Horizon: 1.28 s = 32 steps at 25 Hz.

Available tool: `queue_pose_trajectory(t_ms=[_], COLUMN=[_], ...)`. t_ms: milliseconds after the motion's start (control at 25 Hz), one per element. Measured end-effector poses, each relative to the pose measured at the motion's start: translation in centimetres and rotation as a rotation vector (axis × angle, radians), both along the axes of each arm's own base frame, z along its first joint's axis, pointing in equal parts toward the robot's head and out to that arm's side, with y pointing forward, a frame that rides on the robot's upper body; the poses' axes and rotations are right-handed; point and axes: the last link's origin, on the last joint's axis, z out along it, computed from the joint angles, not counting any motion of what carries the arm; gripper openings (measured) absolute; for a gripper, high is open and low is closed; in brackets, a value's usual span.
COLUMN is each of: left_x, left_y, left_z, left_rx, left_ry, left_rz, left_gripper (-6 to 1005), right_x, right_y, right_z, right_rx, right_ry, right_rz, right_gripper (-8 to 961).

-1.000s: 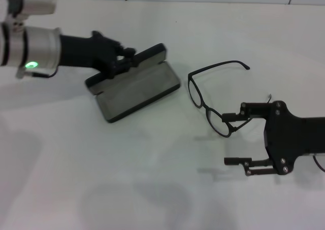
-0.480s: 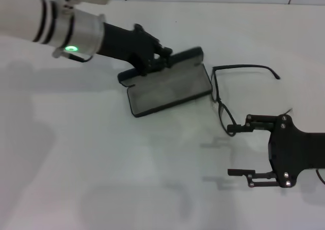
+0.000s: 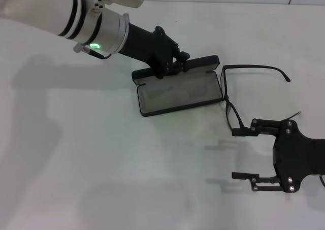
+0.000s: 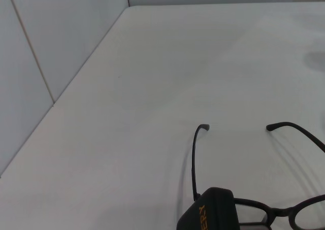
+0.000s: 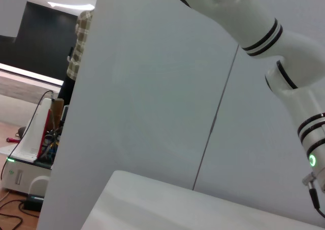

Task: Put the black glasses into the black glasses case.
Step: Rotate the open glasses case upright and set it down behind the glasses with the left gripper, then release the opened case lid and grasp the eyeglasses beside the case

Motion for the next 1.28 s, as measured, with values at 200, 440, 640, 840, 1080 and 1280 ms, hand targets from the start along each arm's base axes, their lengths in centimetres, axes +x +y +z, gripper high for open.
queue_pose_trajectory(t_ms=[200, 440, 640, 840, 1080, 1280], left_x=[0.0, 0.7, 0.2, -1.4, -3.2, -4.4], left_y=[0.3, 0.6, 0.7, -0.6, -2.2, -2.8], left_z=[0.2, 0.5, 1.2, 2.3, 1.9, 1.9], left_rx=[0.014, 0.042, 0.093, 0.163, 0.190, 0.203], left_ry=[-0.005, -0.073, -0.184, -0.388, -0.473, -0.470], left_rz=[0.032, 0.044, 0.092, 0.093, 0.109, 0.126], left_gripper=[180, 262, 427, 483, 483, 483], right_x=[0.1, 0.3, 0.0, -1.3, -4.5, -8.2], right_y=[0.1, 0.7, 1.7, 4.1, 7.6, 9.3], right_z=[0.3, 1.0, 2.0, 3.8, 5.7, 6.5], right_rx=[0.013, 0.048, 0.097, 0.098, -0.019, -0.086], right_ry=[0.004, 0.022, 0.066, 0.132, -0.054, -0.264], right_rz=[-0.010, -0.039, -0.092, -0.207, -0.437, -0.663], right_gripper=[668, 666, 664, 662, 660, 654])
